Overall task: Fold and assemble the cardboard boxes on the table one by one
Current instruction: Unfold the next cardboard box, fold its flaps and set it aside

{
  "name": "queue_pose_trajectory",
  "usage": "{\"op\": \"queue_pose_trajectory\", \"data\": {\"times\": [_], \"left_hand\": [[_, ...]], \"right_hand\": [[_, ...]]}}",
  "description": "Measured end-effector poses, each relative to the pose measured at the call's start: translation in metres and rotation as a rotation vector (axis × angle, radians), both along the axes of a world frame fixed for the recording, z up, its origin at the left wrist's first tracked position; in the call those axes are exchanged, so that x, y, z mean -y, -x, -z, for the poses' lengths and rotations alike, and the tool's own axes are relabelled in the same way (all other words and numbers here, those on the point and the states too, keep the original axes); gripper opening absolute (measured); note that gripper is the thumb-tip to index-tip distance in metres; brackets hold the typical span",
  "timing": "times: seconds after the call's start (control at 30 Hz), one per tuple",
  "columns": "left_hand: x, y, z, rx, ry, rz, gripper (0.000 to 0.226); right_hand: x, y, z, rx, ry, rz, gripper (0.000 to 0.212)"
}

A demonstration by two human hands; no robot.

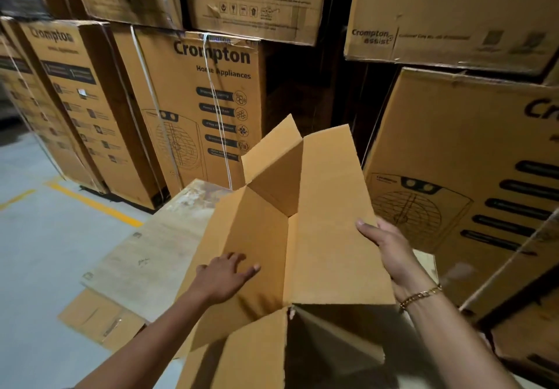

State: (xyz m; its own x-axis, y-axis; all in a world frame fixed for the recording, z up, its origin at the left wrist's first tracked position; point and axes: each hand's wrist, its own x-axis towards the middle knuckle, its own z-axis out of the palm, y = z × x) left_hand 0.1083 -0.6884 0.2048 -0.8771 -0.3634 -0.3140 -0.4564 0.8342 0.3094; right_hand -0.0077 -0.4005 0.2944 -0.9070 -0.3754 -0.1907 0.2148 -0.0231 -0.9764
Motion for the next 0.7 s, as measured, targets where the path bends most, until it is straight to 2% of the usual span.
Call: {"op": "queue_pose_trajectory", "data": {"times": [0.03,0.1,0.17,0.23,0.27,0.33,0.37,0.43,0.47,0.5,0.53,0.57,0.63,0.7], "left_hand": [[-0.008,-0.004,-0.009,-0.083,-0.113,-0.034,0.081],[-0.022,-0.014,-0.023,-0.266,-0.329,-0.079,0.085],[-0.027,-0.027,-0.032,-0.438,-0.466,-0.165,0.080],[-0.027,-0.047,-0.041,-0.557,-0.608,-0.334,0.087],[-0.025,-0.056,-0.045,-0.587,-0.627,-0.395,0.092],[-0.024,-0.068,-0.053,-0.585,-0.549,-0.385,0.094],[-0.026,-0.072,-0.057,-0.579,-0.490,-0.342,0.091],[-0.038,-0.078,-0.067,-0.653,-0.412,-0.287,0.077],[-0.046,-0.081,-0.075,-0.728,-0.359,-0.289,0.071],[-0.055,-0.086,-0.084,-0.825,-0.276,-0.274,0.067],[-0.063,-0.091,-0.092,-0.922,-0.162,-0.225,0.067],[-0.073,-0.095,-0.102,-1.005,-0.030,-0.142,0.067],[-0.095,-0.098,-0.112,-1.054,0.229,0.072,0.064],[-0.112,-0.088,-0.107,-0.894,0.429,0.209,0.060]], "right_hand": [[0.015,-0.006,0.004,0.021,0.014,-0.023,0.046],[0.044,-0.019,0.011,0.057,0.026,-0.090,0.045],[0.066,-0.028,0.019,0.124,0.029,-0.120,0.056],[0.081,-0.035,0.025,0.147,0.031,-0.173,0.070],[0.085,-0.041,0.022,0.128,0.001,-0.213,0.065],[0.092,-0.049,0.024,0.095,-0.041,-0.296,0.047],[0.094,-0.054,0.029,0.069,-0.072,-0.338,0.050],[0.095,-0.064,0.037,0.000,-0.213,-0.397,0.078],[0.096,-0.065,0.045,-0.124,-0.347,-0.425,0.089],[0.095,-0.060,0.058,-0.317,-0.541,-0.457,0.088],[0.092,-0.058,0.070,-0.533,-0.726,-0.486,0.078],[0.090,-0.059,0.083,-0.680,-0.815,-0.513,0.069],[0.087,-0.069,0.098,-0.860,-0.836,-0.494,0.061],[0.088,-0.076,0.106,-0.949,-0.816,-0.483,0.058]]}}
